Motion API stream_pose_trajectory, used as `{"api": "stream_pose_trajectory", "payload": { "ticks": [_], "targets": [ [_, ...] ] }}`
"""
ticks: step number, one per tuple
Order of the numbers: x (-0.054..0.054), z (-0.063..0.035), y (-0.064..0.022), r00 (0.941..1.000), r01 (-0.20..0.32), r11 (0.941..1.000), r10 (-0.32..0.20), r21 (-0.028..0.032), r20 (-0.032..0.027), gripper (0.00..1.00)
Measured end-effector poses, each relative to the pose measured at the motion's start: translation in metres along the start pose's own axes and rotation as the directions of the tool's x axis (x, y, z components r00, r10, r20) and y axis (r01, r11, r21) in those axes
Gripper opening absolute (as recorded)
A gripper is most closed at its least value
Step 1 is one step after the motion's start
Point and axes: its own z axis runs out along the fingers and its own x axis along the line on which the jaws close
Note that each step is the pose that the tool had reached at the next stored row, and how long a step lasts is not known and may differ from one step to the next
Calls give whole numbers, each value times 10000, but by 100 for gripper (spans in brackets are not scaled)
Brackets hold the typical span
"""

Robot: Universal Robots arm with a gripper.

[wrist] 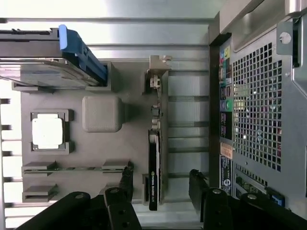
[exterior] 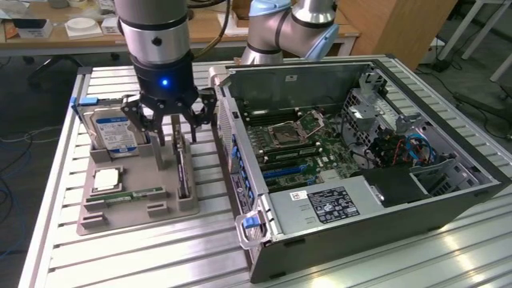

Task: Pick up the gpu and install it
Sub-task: 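Pick up the gpu and move the gpu toward the slot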

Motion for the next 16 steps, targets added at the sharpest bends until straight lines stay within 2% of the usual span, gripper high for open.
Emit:
{"api": "stream_pose_trajectory", "payload": {
  "ticks": [13,15,16],
  "targets": [
    [5,235,-54,10000,-16,10000,16,0,-15,59],
    [6,268,-56,10000,-16,10000,16,10,-29,59],
    [7,281,-57,10000,-16,10000,16,19,-55,59]
  ]
}}
